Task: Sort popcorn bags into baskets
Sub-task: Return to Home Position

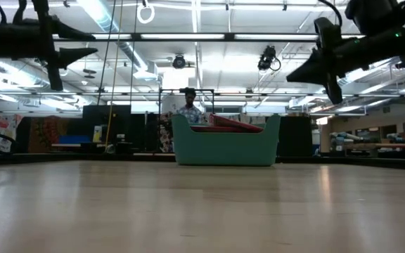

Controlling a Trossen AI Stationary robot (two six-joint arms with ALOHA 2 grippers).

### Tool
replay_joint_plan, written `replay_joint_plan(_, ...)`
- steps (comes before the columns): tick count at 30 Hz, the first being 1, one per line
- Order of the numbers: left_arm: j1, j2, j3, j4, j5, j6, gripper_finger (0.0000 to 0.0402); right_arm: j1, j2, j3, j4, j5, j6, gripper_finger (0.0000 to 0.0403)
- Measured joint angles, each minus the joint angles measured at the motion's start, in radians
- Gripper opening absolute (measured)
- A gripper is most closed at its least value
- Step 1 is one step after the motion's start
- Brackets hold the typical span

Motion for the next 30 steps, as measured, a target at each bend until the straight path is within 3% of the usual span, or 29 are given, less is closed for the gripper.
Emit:
replay_joint_plan(4,0.000,0.001,-0.022,0.022,-0.004,-0.024,0.0116,0.000,-0.033,-0.061,0.011,0.000,0.048,0.0014)
replay_joint_plan(15,0.000,0.001,-0.023,-0.082,-0.040,-0.125,0.0116,0.000,-0.064,-0.247,0.263,-0.006,0.145,0.0011)
replay_joint_plan(25,0.000,0.001,-0.023,-0.119,-0.109,-0.163,0.0116,-0.001,-0.172,-0.298,0.265,-0.082,0.154,0.0009)
replay_joint_plan(30,0.000,0.001,-0.023,-0.204,-0.137,-0.221,0.0116,-0.012,-0.233,-0.304,0.174,-0.108,0.132,0.0011)
